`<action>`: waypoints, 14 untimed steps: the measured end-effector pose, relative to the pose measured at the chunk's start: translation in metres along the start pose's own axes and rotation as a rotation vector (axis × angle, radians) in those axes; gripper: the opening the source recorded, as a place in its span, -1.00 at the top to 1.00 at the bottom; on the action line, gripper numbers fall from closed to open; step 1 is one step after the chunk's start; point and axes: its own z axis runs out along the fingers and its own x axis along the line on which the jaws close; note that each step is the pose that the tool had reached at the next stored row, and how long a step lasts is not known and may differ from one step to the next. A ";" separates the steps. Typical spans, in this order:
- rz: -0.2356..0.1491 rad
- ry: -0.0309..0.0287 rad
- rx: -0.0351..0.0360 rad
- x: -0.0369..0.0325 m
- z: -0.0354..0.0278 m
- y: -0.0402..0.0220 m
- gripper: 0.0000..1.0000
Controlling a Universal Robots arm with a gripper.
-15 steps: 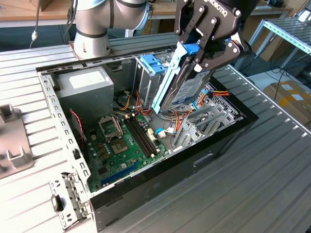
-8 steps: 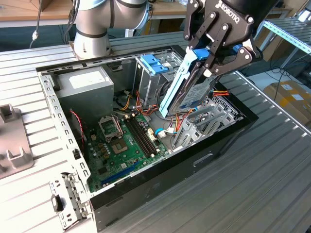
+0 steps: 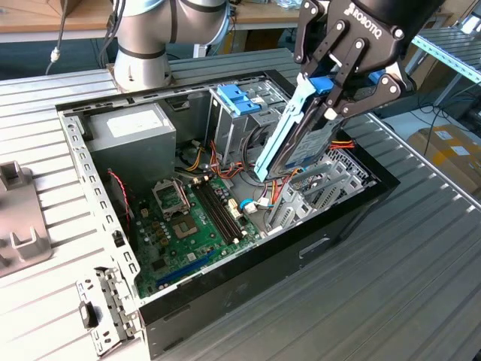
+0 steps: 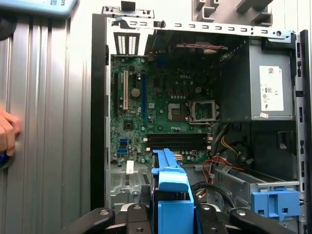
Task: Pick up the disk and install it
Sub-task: 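Pick up the disk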
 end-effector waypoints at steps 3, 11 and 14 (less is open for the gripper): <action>0.000 0.0000 -0.0005 0.0009 0.0000 -0.0063 0.26; 0.000 0.0000 -0.0020 0.0029 0.0003 -0.0206 0.26; 0.000 -0.0001 -0.0024 0.0037 0.0005 -0.0253 0.26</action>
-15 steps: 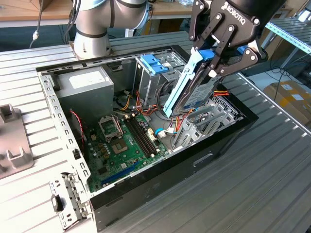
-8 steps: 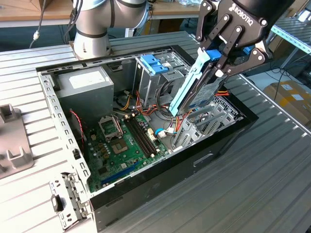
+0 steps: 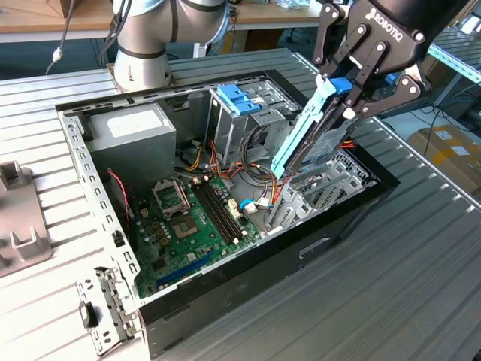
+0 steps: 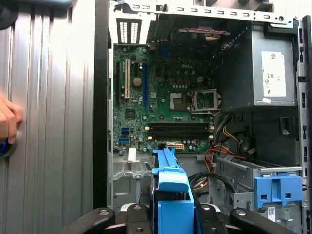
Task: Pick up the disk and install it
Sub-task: 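Pick up the disk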
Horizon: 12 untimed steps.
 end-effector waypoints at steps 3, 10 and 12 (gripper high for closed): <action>0.000 0.0000 -0.0005 0.0005 0.0002 -0.0052 0.26; 0.000 0.0001 -0.0014 0.0067 0.0011 -0.0134 0.26; 0.000 0.0001 -0.0016 0.0091 0.0014 -0.0154 0.26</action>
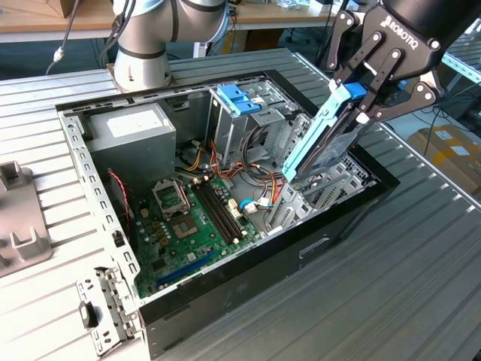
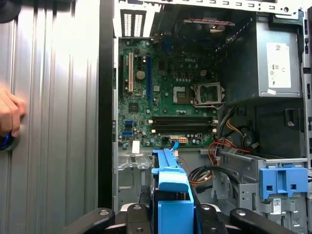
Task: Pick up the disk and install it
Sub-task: 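Pick up the disk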
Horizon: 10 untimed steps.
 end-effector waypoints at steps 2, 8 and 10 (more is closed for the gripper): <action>0.000 -0.0003 -0.0003 0.0009 0.0004 -0.0037 0.26; 0.000 -0.0001 -0.0014 0.0020 0.0008 -0.0163 0.26; 0.000 -0.0002 -0.0019 0.0023 0.0011 -0.0204 0.26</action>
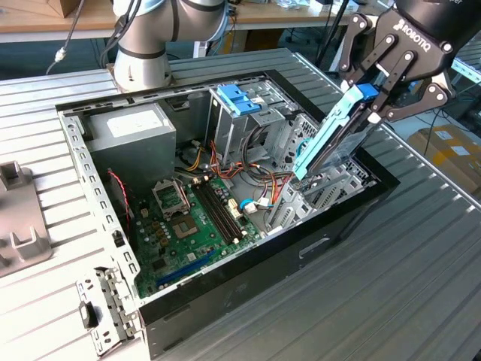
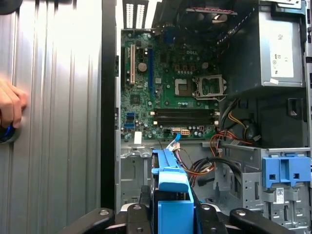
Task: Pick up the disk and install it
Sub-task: 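Pick up the disk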
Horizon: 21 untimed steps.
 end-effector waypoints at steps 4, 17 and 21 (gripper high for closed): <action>0.000 0.0000 -0.0015 0.0021 0.0042 -0.0074 0.26; 0.000 -0.0001 -0.0032 0.0061 0.0148 -0.0138 0.26; -0.001 0.0001 -0.0033 0.0063 0.0211 -0.0142 0.26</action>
